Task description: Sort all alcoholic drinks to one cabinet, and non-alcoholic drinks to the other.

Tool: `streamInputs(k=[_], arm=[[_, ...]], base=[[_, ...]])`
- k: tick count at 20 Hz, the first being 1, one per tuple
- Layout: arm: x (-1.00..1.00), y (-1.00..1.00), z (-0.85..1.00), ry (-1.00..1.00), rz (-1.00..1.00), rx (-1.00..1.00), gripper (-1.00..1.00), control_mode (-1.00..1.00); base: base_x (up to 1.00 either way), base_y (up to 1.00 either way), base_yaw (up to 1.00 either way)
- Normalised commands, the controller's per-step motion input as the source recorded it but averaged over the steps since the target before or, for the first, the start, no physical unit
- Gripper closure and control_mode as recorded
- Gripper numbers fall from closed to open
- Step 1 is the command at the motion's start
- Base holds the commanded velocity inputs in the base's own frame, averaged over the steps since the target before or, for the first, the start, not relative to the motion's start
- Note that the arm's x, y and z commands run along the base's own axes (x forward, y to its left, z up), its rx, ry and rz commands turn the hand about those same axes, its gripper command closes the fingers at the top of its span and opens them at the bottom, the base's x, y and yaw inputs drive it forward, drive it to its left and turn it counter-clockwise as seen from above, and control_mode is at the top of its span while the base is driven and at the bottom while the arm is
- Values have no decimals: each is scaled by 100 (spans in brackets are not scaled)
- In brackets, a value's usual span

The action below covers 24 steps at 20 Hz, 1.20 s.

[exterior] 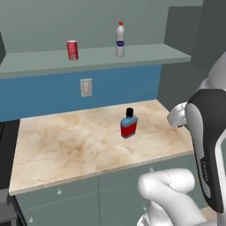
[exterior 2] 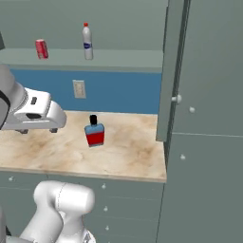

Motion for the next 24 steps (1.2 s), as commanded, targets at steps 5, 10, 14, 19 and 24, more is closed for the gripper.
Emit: streamInputs(k=[5,10,14,19,24], arm=[[0,0,0,0,0,0,-100,100],[0,0,0,0,0,0,-100,100],[12,2,0,0,-8,0,-100,-100],[0,28,-12,-6,-20,0,-100,-100],[6,35,-25,-7,-31,0,-100,-100]], base=[[77,0,-4],[62,0,-7],[0,0,0],[0,0,0],[0,0,0]])
